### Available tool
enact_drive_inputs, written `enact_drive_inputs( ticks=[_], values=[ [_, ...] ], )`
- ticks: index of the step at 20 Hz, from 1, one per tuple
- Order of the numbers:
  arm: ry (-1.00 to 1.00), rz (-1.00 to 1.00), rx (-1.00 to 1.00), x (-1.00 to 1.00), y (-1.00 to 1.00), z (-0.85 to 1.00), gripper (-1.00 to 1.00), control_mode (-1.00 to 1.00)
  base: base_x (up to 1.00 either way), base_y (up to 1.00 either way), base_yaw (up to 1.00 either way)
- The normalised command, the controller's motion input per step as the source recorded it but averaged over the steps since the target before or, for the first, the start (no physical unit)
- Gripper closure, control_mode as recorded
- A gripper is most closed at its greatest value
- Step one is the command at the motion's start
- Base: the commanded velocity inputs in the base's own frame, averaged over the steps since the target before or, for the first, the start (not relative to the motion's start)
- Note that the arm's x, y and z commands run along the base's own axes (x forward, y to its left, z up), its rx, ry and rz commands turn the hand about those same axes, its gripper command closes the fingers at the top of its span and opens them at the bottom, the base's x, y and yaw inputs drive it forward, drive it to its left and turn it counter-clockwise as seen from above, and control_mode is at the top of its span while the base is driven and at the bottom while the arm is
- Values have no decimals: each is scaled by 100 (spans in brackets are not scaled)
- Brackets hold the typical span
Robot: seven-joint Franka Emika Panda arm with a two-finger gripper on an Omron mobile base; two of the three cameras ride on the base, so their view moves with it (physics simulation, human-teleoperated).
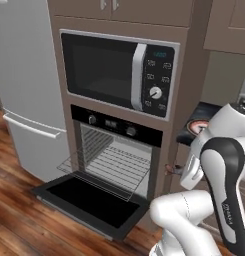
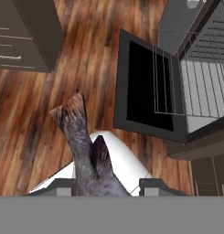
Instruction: Place the fish on the rack of the oven, and slide the rack back inside. Close the oven door.
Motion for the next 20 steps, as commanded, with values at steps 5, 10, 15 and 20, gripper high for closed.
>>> enact_drive_inputs(
  ticks=[5,10,15,20],
  values=[
    [0,0,0,0,0,0,100,100,63,15,9],
    [0,0,-3,4,11,-7,100,-100,32,14,3],
    [0,0,-6,0,17,-15,100,-100,0,0,0],
    [1,0,-11,13,40,-24,100,-100,0,0,0]
  ],
)
